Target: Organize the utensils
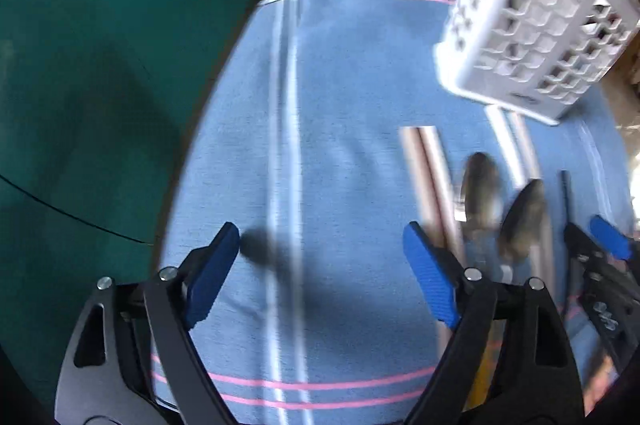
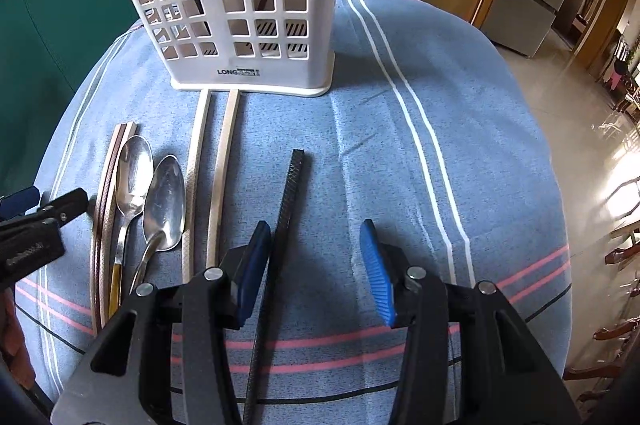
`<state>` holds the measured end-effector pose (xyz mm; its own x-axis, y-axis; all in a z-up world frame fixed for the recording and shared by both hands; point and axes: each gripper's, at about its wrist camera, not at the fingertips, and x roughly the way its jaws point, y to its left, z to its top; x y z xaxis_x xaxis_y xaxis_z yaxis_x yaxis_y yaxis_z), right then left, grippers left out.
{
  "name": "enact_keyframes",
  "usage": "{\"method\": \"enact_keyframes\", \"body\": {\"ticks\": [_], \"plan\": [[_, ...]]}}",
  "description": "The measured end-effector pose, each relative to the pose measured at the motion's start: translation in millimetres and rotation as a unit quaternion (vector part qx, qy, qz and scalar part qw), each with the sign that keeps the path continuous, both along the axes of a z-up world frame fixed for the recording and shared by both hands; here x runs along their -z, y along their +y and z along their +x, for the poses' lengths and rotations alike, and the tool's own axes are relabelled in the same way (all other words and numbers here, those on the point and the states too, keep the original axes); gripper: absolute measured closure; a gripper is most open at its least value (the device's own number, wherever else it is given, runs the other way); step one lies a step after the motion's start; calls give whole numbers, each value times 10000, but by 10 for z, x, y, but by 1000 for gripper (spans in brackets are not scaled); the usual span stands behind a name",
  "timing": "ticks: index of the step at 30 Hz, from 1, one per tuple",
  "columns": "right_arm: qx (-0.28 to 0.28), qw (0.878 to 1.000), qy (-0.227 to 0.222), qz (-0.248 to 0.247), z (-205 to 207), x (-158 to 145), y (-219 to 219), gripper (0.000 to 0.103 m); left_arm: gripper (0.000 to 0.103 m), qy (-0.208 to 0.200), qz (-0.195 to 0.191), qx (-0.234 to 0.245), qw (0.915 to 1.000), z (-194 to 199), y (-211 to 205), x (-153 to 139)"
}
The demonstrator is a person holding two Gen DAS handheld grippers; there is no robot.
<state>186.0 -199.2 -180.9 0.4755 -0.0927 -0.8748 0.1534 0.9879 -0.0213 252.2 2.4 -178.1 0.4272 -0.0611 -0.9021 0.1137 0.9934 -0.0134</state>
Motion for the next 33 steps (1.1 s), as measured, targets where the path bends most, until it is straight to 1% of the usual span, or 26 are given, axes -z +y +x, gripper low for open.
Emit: {"method": "enact_keyframes", "body": {"ticks": [1, 2, 3, 6, 7, 8, 10, 11, 12, 13, 14, 15, 18, 20, 21, 26, 29, 31, 32, 33], "plan": [[2, 10000, 1, -1, 4, 1, -2, 56, 20, 100, -197, 154, 9996, 3, -41, 14], [4, 10000, 1, 1, 2, 1, -1, 56, 20, 180, -283, 237, 9992, 0, -75, 30], [2, 10000, 0, 4, 1, 0, -3, 56, 19, 133, -155, 281, 9994, -8, -136, 40], [0, 10000, -16, 38, -5, 3, -11, 56, 19, 184, -167, 442, 9987, 1, -237, 60], [2, 10000, -20, 42, -6, 5, -15, 56, 19, 215, -256, 507, 9982, 5, -264, 59], [9, 10000, -22, 45, -4, 6, -19, 55, 19, 232, -276, 531, 9979, -89, -301, 20], [23, 10000, -30, 62, 6, 10, -27, 54, 21, 192, -115, 583, 9981, -117, -367, 22], [30, 10000, -37, 67, 10, 10, -31, 54, 28, 144, -139, 620, 9979, -142, -405, 12], [35, 10000, -41, 72, 14, 12, -33, 53, 45, 129, -162, 641, 9977, -167, -451, 3], [38, 10000, -45, 78, 17, 15, -38, 53, 52, 85, -12, 648, 9979, -169, -497, -10], [38, 9999, -46, 82, 14, 13, -40, 53, 70, 69, 24, 659, 9978, -175, -521, -21], [40, 9999, -48, 86, 6, 13, -40, 53, 80, 60, 26, 655, 9978, -177, -536, -27], [48, 9999, -62, 108, -6, 12, -47, 53, 85, 98, -242, 610, 9978, -127, -539, -36], [47, 9999, -66, 104, -10, 13, -44, 53, 86, 122, -420, 588, 9973, -129, -478, -49], [44, 9999, -65, 101, -9, 12, -46, 53, 86, 83, -461, 570, 9973, -218, -357, -90], [51, 9999, -76, 118, -12, 14, -50, 52, 86, -83, -759, 498, 9958, -306, -239, -265], [54, 9999, -77, 119, -10, 14, -56, 51, 85, -61, -917, 400, 9950, -298, -121, -306], [56, 9999, -78, 121, -15, 13, -60, 50, 79, -105, -956, 316, 9949, -318, -55, -353], [61, 9999, -77, 117, -18, 12, -62, 50, 68, -152, -913, 300, 9953, -327, -45, -375], [66, 9999, -74, 114, -19, 12, -64, 49, 61, -231, -825, 279, 9959, -319, -24, -398]]}}
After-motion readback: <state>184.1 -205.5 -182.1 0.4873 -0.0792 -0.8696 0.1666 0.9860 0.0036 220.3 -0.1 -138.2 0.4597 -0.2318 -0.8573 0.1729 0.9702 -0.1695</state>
